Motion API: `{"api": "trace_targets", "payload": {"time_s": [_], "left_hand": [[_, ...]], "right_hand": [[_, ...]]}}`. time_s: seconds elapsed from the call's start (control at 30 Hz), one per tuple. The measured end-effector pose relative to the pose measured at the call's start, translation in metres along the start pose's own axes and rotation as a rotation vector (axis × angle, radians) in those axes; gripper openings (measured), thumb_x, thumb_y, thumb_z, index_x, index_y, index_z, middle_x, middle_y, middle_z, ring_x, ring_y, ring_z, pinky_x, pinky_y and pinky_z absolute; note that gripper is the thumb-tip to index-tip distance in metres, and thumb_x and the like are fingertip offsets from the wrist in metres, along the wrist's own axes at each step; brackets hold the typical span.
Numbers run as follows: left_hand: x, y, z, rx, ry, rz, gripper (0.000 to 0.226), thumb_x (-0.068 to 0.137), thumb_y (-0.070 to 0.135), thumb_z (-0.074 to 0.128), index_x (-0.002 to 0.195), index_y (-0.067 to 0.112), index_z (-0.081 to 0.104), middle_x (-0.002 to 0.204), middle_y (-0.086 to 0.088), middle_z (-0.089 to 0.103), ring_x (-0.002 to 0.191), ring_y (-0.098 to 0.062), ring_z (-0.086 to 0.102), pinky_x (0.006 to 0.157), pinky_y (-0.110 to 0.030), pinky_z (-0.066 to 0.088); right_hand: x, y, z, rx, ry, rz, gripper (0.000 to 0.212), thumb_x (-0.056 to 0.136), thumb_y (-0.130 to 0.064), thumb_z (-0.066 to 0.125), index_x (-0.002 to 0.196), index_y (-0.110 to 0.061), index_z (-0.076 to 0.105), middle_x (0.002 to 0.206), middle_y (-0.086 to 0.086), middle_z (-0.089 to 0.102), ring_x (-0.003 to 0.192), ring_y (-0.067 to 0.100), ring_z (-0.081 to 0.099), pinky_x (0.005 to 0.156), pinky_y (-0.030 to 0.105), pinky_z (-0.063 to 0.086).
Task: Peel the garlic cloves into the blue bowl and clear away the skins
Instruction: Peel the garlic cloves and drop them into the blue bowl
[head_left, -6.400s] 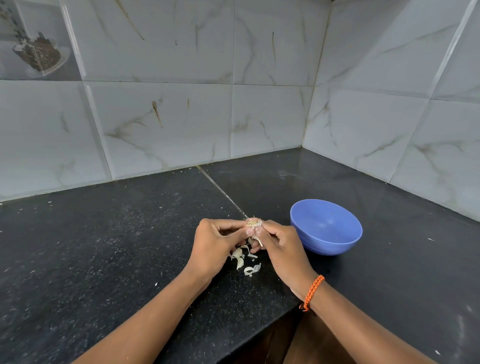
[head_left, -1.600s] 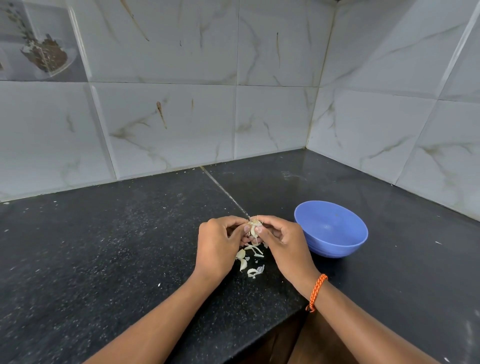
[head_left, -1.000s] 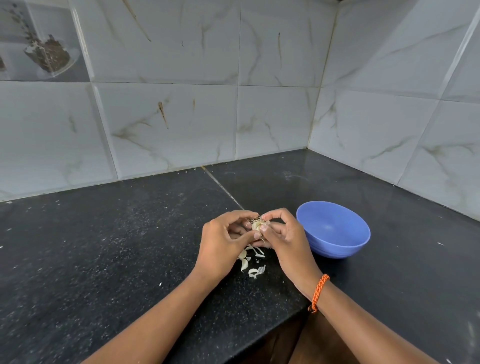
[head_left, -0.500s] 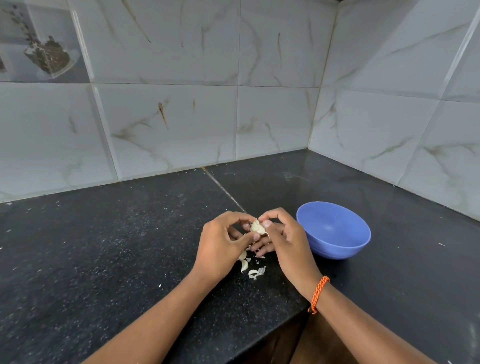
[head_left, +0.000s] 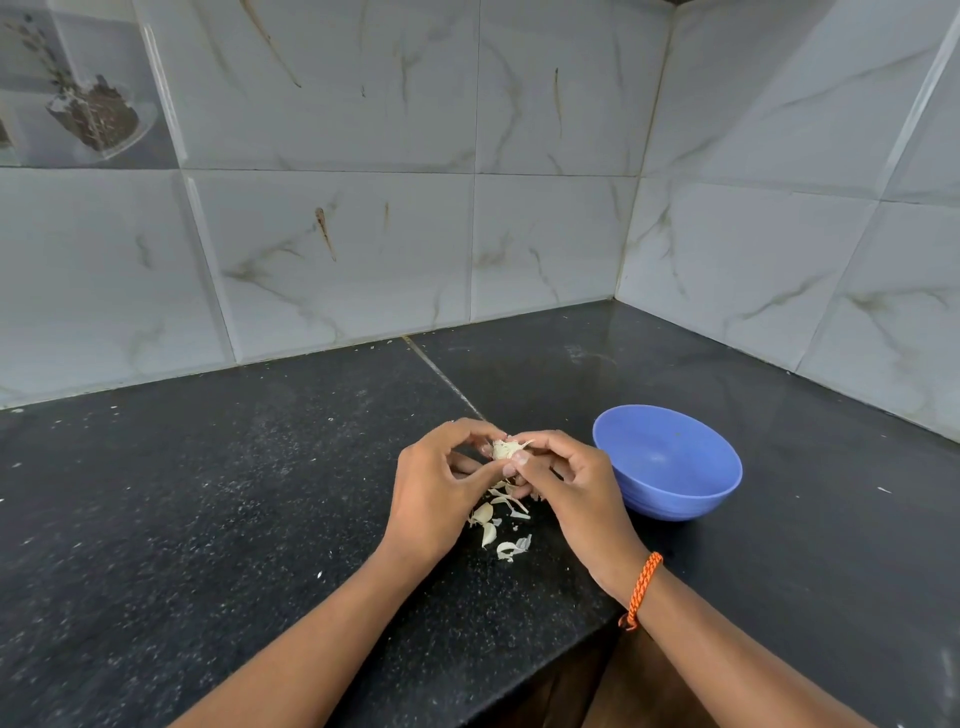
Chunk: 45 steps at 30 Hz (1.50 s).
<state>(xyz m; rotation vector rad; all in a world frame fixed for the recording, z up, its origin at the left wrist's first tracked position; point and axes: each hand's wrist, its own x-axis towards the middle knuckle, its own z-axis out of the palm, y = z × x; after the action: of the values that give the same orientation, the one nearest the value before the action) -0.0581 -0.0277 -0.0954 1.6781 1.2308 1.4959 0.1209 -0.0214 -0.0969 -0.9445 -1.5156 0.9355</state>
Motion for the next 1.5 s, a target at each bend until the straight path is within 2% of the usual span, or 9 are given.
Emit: {"api": "trace_targets", "payload": {"time_s": [0.03, 0.17, 0.23, 0.4, 0.63, 0.8, 1.17, 1.3, 1.5], "left_hand": [[0.0000, 0.0004, 0.0002, -0.033, 0.005, -0.019, 0.022, 0.086, 0.022, 0.093, 0.103, 0.027, 0.080, 0.094, 0.006, 0.079, 0.077, -0.016, 0.078, 0.072, -0.032, 0.063], [0.0005, 0.0001, 0.0009, -0.143, 0.001, -0.099, 0.023, 0.083, 0.022, 0.094, 0.098, 0.018, 0.078, 0.095, -0.003, 0.081, 0.083, -0.029, 0.081, 0.082, -0.060, 0.066], [0.0007, 0.0001, 0.0004, -0.198, -0.005, -0.124, 0.024, 0.082, 0.020, 0.094, 0.099, 0.015, 0.078, 0.096, -0.006, 0.082, 0.087, -0.029, 0.082, 0.088, -0.058, 0.066], [0.0013, 0.0012, 0.0006, -0.230, -0.060, -0.111, 0.027, 0.088, 0.016, 0.090, 0.113, 0.013, 0.083, 0.099, -0.008, 0.084, 0.091, -0.030, 0.083, 0.094, -0.055, 0.065], [-0.0006, -0.0001, 0.0017, -0.297, -0.050, -0.168, 0.026, 0.086, 0.010, 0.089, 0.111, 0.004, 0.082, 0.098, -0.012, 0.084, 0.091, -0.032, 0.083, 0.095, -0.051, 0.065], [-0.0016, 0.0014, 0.0025, -0.356, -0.044, -0.209, 0.026, 0.086, 0.009, 0.088, 0.111, 0.001, 0.081, 0.096, -0.017, 0.083, 0.092, -0.035, 0.083, 0.095, -0.049, 0.065], [-0.0006, 0.0016, -0.0013, -0.345, -0.073, -0.202, 0.021, 0.087, 0.008, 0.087, 0.108, 0.005, 0.085, 0.100, -0.015, 0.084, 0.095, -0.035, 0.083, 0.100, -0.052, 0.062], [0.0001, 0.0015, -0.0012, -0.283, -0.027, -0.200, 0.026, 0.082, 0.016, 0.093, 0.105, 0.008, 0.084, 0.096, -0.011, 0.084, 0.092, -0.031, 0.083, 0.097, -0.051, 0.064], [0.0038, -0.0009, -0.0034, -0.247, 0.121, -0.216, 0.023, 0.083, 0.019, 0.094, 0.101, 0.012, 0.082, 0.089, -0.007, 0.084, 0.085, -0.028, 0.083, 0.089, -0.047, 0.066]], "right_hand": [[0.0009, 0.0012, -0.0001, 0.012, 0.004, -0.009, 0.018, 0.102, -0.007, 0.067, 0.117, -0.011, 0.076, 0.106, 0.003, 0.077, 0.097, 0.023, 0.077, 0.081, 0.032, 0.065], [0.0015, 0.0031, -0.0015, -0.004, 0.009, -0.024, 0.021, 0.102, -0.005, 0.068, 0.119, -0.013, 0.077, 0.112, -0.003, 0.078, 0.105, 0.016, 0.076, 0.084, 0.025, 0.062], [0.0011, 0.0032, -0.0023, -0.028, 0.009, -0.034, 0.022, 0.100, -0.006, 0.070, 0.119, -0.014, 0.078, 0.110, -0.006, 0.080, 0.106, 0.012, 0.076, 0.086, 0.023, 0.061], [0.0033, 0.0088, -0.0034, -0.066, 0.037, -0.071, 0.021, 0.099, -0.007, 0.072, 0.119, -0.009, 0.079, 0.109, -0.003, 0.080, 0.104, 0.019, 0.077, 0.087, 0.030, 0.064], [0.0035, 0.0092, -0.0022, -0.106, 0.058, -0.096, 0.020, 0.098, -0.009, 0.075, 0.116, -0.007, 0.080, 0.106, -0.002, 0.080, 0.095, 0.019, 0.079, 0.081, 0.031, 0.065], [0.0015, 0.0048, -0.0011, -0.148, 0.080, -0.156, 0.015, 0.096, -0.008, 0.076, 0.110, -0.008, 0.082, 0.101, -0.003, 0.080, 0.089, 0.018, 0.078, 0.076, 0.025, 0.063], [0.0013, 0.0038, 0.0003, -0.124, 0.048, -0.106, 0.012, 0.096, -0.008, 0.076, 0.105, -0.009, 0.084, 0.096, 0.000, 0.080, 0.083, 0.020, 0.078, 0.074, 0.027, 0.063], [0.0025, 0.0029, 0.0016, -0.106, 0.060, -0.049, 0.009, 0.097, -0.011, 0.076, 0.104, -0.008, 0.081, 0.089, 0.001, 0.081, 0.080, 0.019, 0.079, 0.075, 0.028, 0.064], [-0.0010, 0.0029, 0.0052, -0.208, 0.071, -0.036, 0.007, 0.101, -0.019, 0.072, 0.096, -0.016, 0.074, 0.079, -0.004, 0.075, 0.072, 0.015, 0.074, 0.063, 0.026, 0.060]]}}
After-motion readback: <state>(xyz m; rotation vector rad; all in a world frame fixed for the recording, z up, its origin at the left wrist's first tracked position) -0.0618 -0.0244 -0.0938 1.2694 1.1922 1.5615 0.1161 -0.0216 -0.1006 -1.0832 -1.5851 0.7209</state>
